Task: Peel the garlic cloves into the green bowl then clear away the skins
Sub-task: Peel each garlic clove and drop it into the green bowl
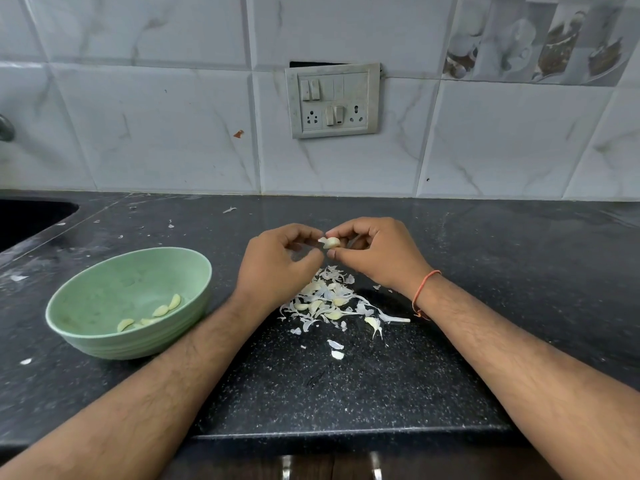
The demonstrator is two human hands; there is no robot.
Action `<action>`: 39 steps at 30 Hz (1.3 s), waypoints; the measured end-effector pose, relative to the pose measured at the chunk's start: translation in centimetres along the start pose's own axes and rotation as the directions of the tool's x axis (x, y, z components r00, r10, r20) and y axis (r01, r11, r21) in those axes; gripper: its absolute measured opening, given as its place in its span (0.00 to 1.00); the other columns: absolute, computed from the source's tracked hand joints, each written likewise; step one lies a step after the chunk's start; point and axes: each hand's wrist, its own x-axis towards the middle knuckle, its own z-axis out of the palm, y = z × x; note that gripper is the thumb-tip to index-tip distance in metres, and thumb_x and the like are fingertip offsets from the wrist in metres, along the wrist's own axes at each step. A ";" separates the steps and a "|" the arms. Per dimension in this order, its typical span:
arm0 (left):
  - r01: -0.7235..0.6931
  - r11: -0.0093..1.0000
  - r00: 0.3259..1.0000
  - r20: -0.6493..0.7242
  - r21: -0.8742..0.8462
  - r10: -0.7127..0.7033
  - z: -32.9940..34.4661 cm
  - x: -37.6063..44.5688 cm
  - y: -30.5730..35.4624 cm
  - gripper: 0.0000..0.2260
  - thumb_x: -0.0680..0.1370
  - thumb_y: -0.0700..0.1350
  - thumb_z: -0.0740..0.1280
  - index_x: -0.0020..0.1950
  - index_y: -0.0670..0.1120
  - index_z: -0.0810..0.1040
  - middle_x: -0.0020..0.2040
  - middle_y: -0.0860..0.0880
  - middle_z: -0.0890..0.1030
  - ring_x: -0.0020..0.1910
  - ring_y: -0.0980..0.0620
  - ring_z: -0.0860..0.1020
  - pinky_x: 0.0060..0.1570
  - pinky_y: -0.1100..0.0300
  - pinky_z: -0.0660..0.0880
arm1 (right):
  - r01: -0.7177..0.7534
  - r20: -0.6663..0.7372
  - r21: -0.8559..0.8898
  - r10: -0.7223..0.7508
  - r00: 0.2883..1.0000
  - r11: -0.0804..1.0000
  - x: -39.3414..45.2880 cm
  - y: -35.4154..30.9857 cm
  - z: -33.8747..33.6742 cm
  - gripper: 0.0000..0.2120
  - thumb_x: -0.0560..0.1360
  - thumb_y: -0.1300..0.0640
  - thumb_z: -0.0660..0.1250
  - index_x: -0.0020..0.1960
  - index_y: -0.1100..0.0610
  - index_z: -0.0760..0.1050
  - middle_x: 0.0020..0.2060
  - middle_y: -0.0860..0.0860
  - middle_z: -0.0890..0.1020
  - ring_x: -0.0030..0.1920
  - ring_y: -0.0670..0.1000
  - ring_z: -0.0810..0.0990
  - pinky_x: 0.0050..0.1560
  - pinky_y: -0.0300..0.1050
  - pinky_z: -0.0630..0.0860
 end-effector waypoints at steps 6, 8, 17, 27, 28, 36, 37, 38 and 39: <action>-0.073 0.997 0.997 -0.014 0.004 0.073 -0.1 -0.2 -0.2 0.10 0.72 0.52 0.82 0.52 0.56 0.88 0.42 0.61 0.87 0.42 0.62 0.85 0.46 0.59 0.84 | 0.052 0.049 -0.061 -0.049 0.998 0.997 0.0 -0.1 0.1 0.15 0.72 0.56 0.81 0.57 0.46 0.89 0.45 0.39 0.87 0.44 0.37 0.83 0.46 0.28 0.73; -0.063 0.998 0.998 -0.019 -0.014 0.063 0.0 -0.3 -0.2 0.10 0.72 0.51 0.82 0.51 0.55 0.88 0.41 0.59 0.87 0.40 0.59 0.85 0.45 0.57 0.85 | 0.077 0.071 -0.075 -0.071 0.995 0.994 0.0 -0.1 0.1 0.15 0.73 0.57 0.80 0.59 0.47 0.88 0.47 0.39 0.86 0.47 0.36 0.83 0.48 0.28 0.73; 0.081 0.977 0.996 -0.010 -0.198 -0.085 0.0 -0.2 0.3 0.06 0.73 0.46 0.80 0.48 0.52 0.88 0.40 0.56 0.88 0.39 0.59 0.86 0.40 0.66 0.79 | -0.047 0.069 0.267 0.030 0.997 0.963 -0.2 0.0 0.6 0.09 0.77 0.59 0.79 0.57 0.53 0.87 0.44 0.50 0.89 0.42 0.49 0.87 0.38 0.48 0.85; 0.133 0.970 0.991 0.058 -0.201 -0.124 -0.2 -0.1 0.2 0.05 0.72 0.48 0.82 0.45 0.51 0.88 0.38 0.54 0.88 0.34 0.62 0.82 0.35 0.68 0.75 | 0.094 0.074 0.059 -0.098 0.992 0.994 -0.2 0.1 -0.1 0.09 0.75 0.54 0.80 0.55 0.47 0.89 0.45 0.39 0.89 0.46 0.41 0.87 0.52 0.38 0.82; 0.134 0.972 0.990 0.066 -0.195 -0.123 -0.3 -0.1 0.2 0.06 0.71 0.48 0.82 0.45 0.51 0.88 0.38 0.54 0.88 0.34 0.62 0.83 0.35 0.68 0.75 | 0.090 0.084 0.058 -0.094 0.992 0.994 -0.2 0.1 -0.3 0.09 0.75 0.55 0.80 0.55 0.47 0.89 0.45 0.39 0.89 0.46 0.40 0.87 0.51 0.37 0.81; 0.150 0.971 0.986 0.099 -0.187 -0.134 -0.2 -0.2 0.1 0.06 0.71 0.48 0.82 0.45 0.51 0.88 0.38 0.52 0.88 0.33 0.60 0.82 0.37 0.61 0.77 | 0.112 0.122 0.031 -0.115 0.986 0.993 0.0 0.0 -0.8 0.10 0.75 0.56 0.81 0.55 0.48 0.89 0.46 0.41 0.89 0.48 0.39 0.87 0.50 0.32 0.79; 0.151 0.970 0.986 0.102 -0.189 -0.133 -0.2 -0.2 0.1 0.06 0.71 0.48 0.82 0.45 0.51 0.88 0.38 0.52 0.88 0.33 0.59 0.82 0.37 0.61 0.77 | 0.113 0.123 0.028 -0.115 0.986 0.993 0.0 0.0 -0.8 0.10 0.75 0.56 0.81 0.55 0.49 0.89 0.46 0.41 0.89 0.47 0.39 0.87 0.49 0.32 0.78; 0.150 0.970 0.986 0.106 -0.192 -0.132 -0.3 -0.2 0.0 0.06 0.71 0.48 0.82 0.45 0.51 0.88 0.38 0.52 0.88 0.33 0.59 0.82 0.37 0.61 0.77 | 0.114 0.124 0.027 -0.116 0.985 0.993 0.0 0.0 -0.8 0.10 0.75 0.56 0.81 0.55 0.49 0.89 0.46 0.41 0.89 0.47 0.39 0.86 0.49 0.32 0.78; 0.149 0.970 0.986 0.109 -0.193 -0.130 -0.2 -0.1 0.0 0.07 0.71 0.49 0.83 0.45 0.51 0.88 0.39 0.52 0.88 0.33 0.59 0.82 0.37 0.61 0.77 | 0.115 0.124 0.027 -0.117 0.985 0.993 0.0 0.0 -0.7 0.10 0.74 0.56 0.81 0.55 0.49 0.89 0.45 0.41 0.89 0.47 0.39 0.86 0.48 0.31 0.78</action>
